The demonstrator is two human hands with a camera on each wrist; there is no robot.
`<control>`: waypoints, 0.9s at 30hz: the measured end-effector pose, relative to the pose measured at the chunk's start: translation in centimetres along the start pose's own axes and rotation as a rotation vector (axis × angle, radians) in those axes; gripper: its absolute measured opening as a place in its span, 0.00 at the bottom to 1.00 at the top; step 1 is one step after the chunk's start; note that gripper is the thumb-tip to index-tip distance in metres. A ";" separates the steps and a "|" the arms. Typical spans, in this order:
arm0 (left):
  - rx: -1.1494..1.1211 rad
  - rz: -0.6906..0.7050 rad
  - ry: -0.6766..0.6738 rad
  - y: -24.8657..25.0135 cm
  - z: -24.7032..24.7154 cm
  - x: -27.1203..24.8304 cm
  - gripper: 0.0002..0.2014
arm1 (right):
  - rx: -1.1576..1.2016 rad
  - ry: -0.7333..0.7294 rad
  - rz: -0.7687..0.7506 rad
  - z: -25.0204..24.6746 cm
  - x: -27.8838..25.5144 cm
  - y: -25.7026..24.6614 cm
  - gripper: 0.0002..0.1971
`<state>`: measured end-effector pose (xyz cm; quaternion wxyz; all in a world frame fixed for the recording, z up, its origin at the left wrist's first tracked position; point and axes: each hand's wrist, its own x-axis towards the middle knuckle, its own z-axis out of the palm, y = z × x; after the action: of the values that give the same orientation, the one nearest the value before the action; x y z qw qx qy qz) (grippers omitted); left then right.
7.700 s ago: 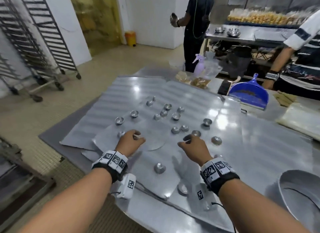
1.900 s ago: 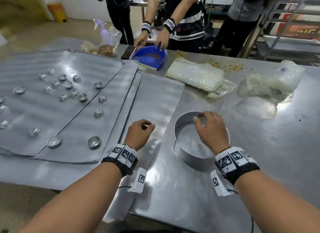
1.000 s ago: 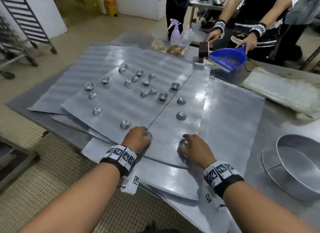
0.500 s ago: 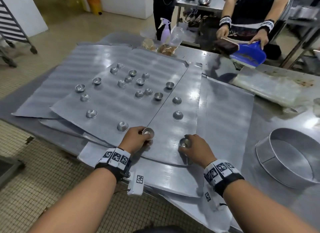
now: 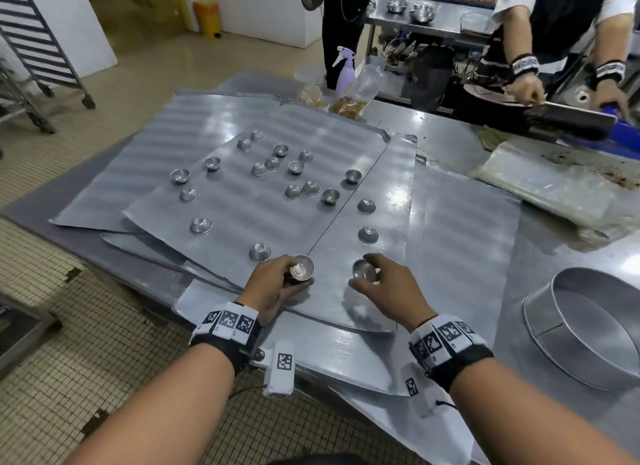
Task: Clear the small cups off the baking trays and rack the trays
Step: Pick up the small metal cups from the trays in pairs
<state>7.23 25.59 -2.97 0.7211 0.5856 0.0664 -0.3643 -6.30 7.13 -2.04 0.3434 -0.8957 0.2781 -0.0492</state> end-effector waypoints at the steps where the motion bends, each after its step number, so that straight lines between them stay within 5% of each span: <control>1: -0.041 -0.001 0.028 0.1 -0.1 -0.2 0.07 | 0.023 0.014 -0.047 0.0 0.0 -1.0 0.30; 7: -0.172 0.008 0.010 0.8 -0.5 -1.8 0.11 | -0.003 -0.025 -0.235 2.3 0.8 -6.4 0.31; 20: -0.172 0.077 0.054 0.9 -2.3 -4.1 0.09 | -0.035 -0.110 -0.335 5.6 0.4 -9.1 0.29; 27: -0.207 0.124 0.203 1.1 -3.8 -5.4 0.08 | 0.032 -0.220 -0.377 5.2 0.5 -9.7 0.40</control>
<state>5.24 31.41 -0.45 0.7883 0.5448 0.1397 -0.2493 0.11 15.81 0.17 0.3705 -0.9263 0.0655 -0.0189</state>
